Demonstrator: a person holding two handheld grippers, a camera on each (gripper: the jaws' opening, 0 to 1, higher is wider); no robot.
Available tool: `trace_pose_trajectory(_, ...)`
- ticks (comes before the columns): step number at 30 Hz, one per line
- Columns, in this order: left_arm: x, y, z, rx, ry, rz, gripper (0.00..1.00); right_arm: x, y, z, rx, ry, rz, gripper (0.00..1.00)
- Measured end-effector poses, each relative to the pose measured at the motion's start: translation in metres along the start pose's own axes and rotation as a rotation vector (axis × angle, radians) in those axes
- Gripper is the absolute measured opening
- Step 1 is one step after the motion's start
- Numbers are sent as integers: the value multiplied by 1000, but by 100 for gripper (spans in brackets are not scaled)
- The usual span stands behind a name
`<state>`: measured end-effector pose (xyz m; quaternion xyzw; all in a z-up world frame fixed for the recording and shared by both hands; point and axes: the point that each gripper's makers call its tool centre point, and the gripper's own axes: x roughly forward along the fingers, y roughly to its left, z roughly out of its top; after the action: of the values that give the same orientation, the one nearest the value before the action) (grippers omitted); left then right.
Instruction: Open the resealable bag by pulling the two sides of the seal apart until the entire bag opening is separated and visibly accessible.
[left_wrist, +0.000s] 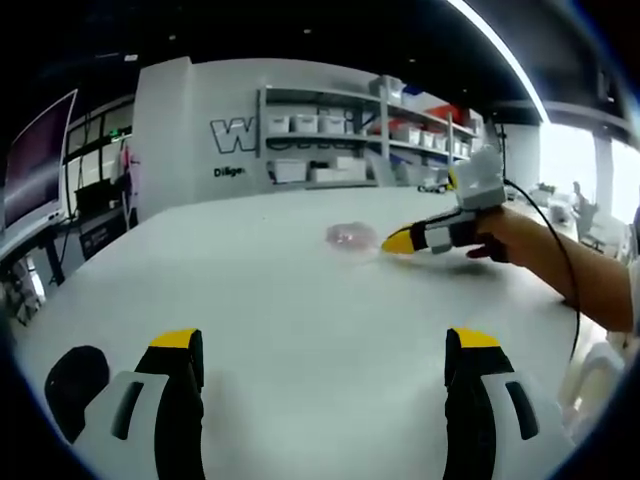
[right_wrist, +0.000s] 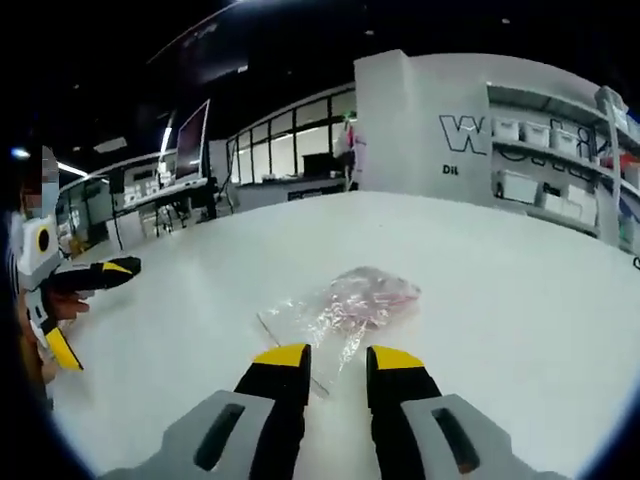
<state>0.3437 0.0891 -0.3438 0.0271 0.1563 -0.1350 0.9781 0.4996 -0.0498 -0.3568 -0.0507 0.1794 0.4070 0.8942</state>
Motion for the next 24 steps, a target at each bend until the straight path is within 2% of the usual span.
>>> trace_pose_trajectory(5, 0, 2, 0, 5, 0, 7, 100, 0, 2, -2, 25, 0, 12, 12)
trace_pose_trajectory(9, 0, 1, 0, 5, 1, 3, 100, 0, 1, 0, 28, -8, 20, 0)
trace_pose_trajectory(14, 1, 1, 0, 5, 1, 1, 100, 0, 1, 4, 41, -26, 28, 0)
trace_pose_trajectory(24, 1, -1, 1, 9, -3, -3, 100, -6, 11, 5, 155, -57, 78, 0)
